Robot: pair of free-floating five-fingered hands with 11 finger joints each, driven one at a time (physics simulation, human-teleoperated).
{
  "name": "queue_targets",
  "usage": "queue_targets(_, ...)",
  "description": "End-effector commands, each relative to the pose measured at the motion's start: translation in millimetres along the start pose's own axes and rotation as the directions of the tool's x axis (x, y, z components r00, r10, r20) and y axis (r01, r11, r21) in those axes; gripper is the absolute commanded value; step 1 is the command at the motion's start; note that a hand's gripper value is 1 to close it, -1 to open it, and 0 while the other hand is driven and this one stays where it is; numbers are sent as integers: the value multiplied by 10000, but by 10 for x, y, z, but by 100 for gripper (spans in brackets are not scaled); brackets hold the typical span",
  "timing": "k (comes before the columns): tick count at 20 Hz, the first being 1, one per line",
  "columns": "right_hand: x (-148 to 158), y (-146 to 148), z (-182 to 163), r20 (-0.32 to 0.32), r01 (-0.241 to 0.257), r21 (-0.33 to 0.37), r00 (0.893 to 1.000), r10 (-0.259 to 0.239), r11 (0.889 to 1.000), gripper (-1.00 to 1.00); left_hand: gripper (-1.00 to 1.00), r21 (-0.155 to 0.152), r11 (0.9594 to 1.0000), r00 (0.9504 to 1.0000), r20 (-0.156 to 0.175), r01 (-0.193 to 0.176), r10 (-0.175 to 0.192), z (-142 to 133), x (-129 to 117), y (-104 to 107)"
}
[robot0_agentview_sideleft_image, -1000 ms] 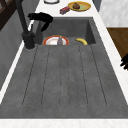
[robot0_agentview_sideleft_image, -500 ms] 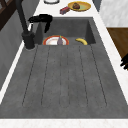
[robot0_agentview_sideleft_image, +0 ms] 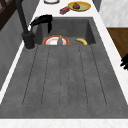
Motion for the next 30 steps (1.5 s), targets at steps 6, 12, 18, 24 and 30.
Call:
queue_targets(6,-110,-7,40,-406,1230,2128,9923,-1170,9693,-100,0,0,10000,10000,0,0,0,0,0,0)
queue_targets(12,-130,-32,57,-224,1023,2464,9948,-998,9638,-100,0,0,10000,10000,0,0,0,0,0,0)
queue_targets(18,-217,-56,153,-389,1053,2283,9943,-991,9679,-100,0,0,10000,10000,0,0,0,0,0,0)
queue_targets(24,-321,-120,243,-361,1208,2349,9927,-1155,9645,-100,0,0,10000,10000,0,0,0,0,0,0)
queue_targets(30,-323,-101,274,-264,1071,2528,9943,-1038,9616,-100,0,0,10000,10000,0,0,0,0,0,0)
